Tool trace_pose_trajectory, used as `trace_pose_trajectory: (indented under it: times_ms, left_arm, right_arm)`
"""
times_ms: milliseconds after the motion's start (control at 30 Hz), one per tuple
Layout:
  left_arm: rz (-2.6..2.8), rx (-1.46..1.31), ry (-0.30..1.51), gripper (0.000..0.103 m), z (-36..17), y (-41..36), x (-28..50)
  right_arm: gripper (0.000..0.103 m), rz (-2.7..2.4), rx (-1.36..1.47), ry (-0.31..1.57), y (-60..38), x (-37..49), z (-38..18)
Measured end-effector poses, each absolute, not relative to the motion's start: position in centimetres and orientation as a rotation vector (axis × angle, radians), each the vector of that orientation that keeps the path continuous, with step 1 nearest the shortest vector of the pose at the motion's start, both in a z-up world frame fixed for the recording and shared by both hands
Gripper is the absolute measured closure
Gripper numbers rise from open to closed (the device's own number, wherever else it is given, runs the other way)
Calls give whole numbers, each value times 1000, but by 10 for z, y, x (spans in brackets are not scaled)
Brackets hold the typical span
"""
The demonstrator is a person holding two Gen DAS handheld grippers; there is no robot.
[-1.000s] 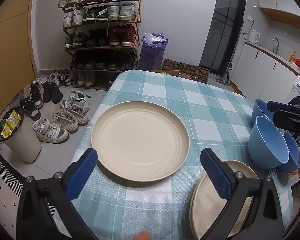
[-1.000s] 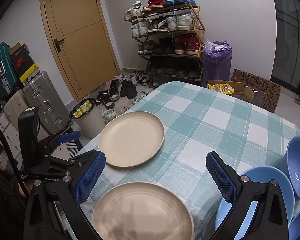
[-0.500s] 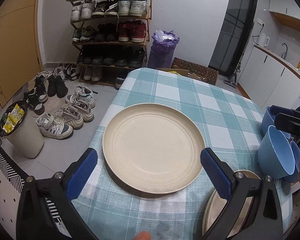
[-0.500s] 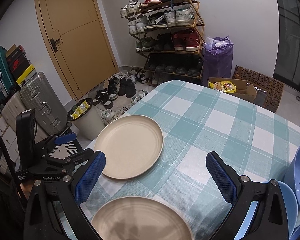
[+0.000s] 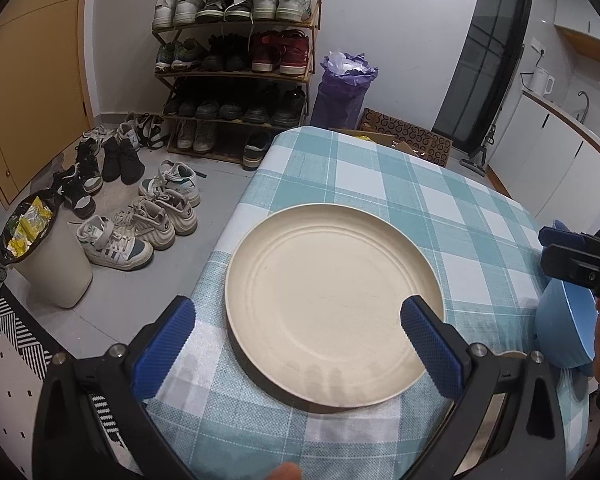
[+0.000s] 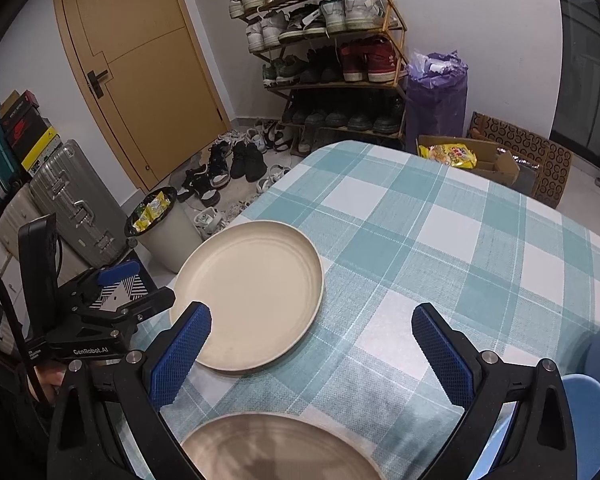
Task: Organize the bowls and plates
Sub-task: 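Bring both grippers down to the rim of the remaining cream plate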
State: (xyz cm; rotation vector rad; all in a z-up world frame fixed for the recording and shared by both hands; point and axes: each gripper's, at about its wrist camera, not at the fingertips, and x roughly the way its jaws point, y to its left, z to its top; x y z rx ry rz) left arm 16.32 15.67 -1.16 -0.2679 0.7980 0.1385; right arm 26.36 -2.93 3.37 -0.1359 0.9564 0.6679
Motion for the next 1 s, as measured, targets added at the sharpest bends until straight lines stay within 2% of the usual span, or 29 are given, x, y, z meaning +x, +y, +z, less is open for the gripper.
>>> trace_pose_trajectory:
  times_ms: [700,900,1000]
  left_arm:
    - [181,-308,880,2,-46,181,176]
    - [181,-307,891,6,-49,182,178]
    - [180,-306,898,15,-50,182,179]
  right_arm:
    - [1,692,-174,1063,14,283,-24]
    - [3,699,-170,1096,21,287,-38]
    - [7,702,-167,1112,23,290,-45]
